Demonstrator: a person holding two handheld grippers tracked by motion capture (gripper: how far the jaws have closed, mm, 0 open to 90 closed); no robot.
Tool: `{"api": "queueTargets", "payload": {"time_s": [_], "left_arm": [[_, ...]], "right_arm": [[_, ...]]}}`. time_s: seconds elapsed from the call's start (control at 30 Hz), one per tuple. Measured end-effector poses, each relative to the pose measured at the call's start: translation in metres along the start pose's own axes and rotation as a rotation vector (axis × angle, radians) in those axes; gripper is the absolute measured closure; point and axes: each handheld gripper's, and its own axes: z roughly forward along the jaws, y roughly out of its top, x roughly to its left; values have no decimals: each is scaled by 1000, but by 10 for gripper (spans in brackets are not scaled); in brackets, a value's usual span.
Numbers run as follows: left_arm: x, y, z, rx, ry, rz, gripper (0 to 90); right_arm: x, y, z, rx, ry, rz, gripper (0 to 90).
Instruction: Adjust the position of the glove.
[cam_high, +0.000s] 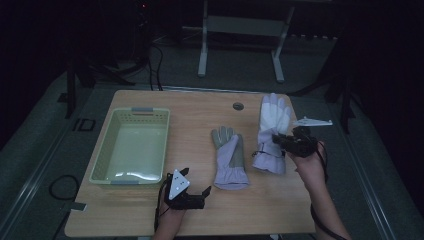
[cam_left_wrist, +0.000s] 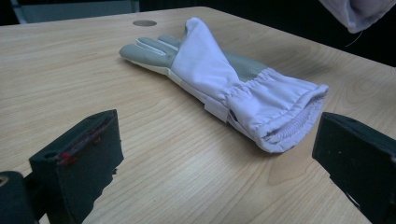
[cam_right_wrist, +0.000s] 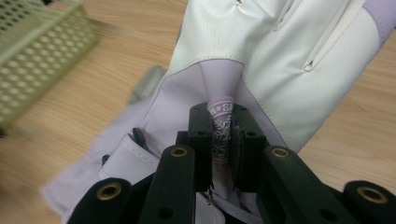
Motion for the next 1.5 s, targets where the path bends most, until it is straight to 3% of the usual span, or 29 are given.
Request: {"api": "queueTargets", "payload": {"time_s": [0.23,0.4,0.57,0.77,0.93,1.2,1.4,1.5], "left_arm": [[0,0,-1,-5,1,3,17],[0,0,-1,-6,-4,2,17],[0,-1,-2,-6,-6,5,17],[0,0,-1,-5,-6,7,17],[0,0,-1,-4,-10,5,17],[-1,0,-1,-1,-11,14,17],[-1,0,0,2,-8,11,17],[-2,1,1,20,-4,16,17]], "right_arm": [[46,17,7,8,53,-24,803],[76,18,23,41,88,-50,801],[90,9,41,89,74,-61,800],[92,-3,66,157,68,-51,799],[89,-12,87,207,17,-55,794],[84,-25,113,263,36,-48,750],[82,-26,109,238,67,-65,626],[79,-26,103,205,91,-93,456]]}}
